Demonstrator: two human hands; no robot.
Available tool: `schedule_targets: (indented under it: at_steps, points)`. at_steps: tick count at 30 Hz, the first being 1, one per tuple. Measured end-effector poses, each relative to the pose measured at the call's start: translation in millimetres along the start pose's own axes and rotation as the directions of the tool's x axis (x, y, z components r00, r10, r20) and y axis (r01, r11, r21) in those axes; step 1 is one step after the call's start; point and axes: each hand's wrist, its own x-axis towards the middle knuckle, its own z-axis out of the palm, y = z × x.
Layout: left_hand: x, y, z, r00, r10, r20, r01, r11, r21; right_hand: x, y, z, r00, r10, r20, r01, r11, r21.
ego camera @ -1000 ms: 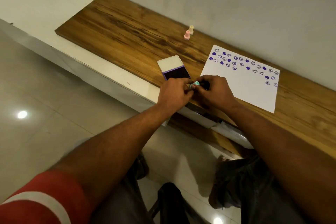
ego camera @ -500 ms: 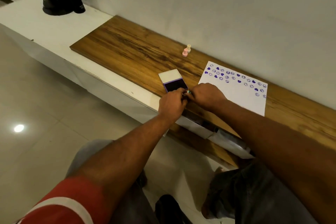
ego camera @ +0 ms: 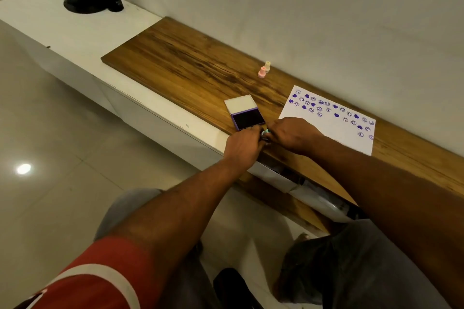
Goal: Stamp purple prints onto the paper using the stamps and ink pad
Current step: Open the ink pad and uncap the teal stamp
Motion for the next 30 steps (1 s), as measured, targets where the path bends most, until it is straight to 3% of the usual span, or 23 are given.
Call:
schedule_targets:
  at_steps: [5, 11, 15, 17, 21, 30]
  points:
    - [1.6, 2.0, -2.4, 1.000, -0.022, -0.007, 0.022, 0.999, -0.026, -3.5, 4.8, -2.3, 0.995, 0.082, -0.056, -0.074, 0.987, 0.143]
    - [3.7, -5.7, -10.6, 1.000, 0.014, 0.000, -0.014, 0.999, -0.031, -7.7, 8.9, -0.8, 0.985, 0.129, -0.119, -0.104, 0.976, 0.191]
    - [15.8, -25.2, -26.5, 0.985, 0.076, -0.157, -0.088, 0.993, -0.074, -4.5, 9.2, -4.8, 0.970, 0.190, -0.151, -0.150, 0.958, 0.243]
    - [25.5, -36.1, -36.7, 0.976, 0.096, -0.197, -0.092, 0.995, 0.030, -0.5, 7.8, -7.5, 0.961, 0.218, -0.169, -0.170, 0.951, 0.259]
    - [39.1, -50.5, -46.2, 0.997, -0.070, -0.013, 0.071, 0.971, 0.230, 10.7, 2.0, -8.0, 0.946, 0.266, -0.184, -0.207, 0.935, 0.287]
    - [47.9, -59.5, -44.4, 0.985, -0.164, 0.042, 0.155, 0.974, 0.165, 32.3, -0.5, -6.6, 0.957, 0.238, -0.168, -0.180, 0.937, 0.300]
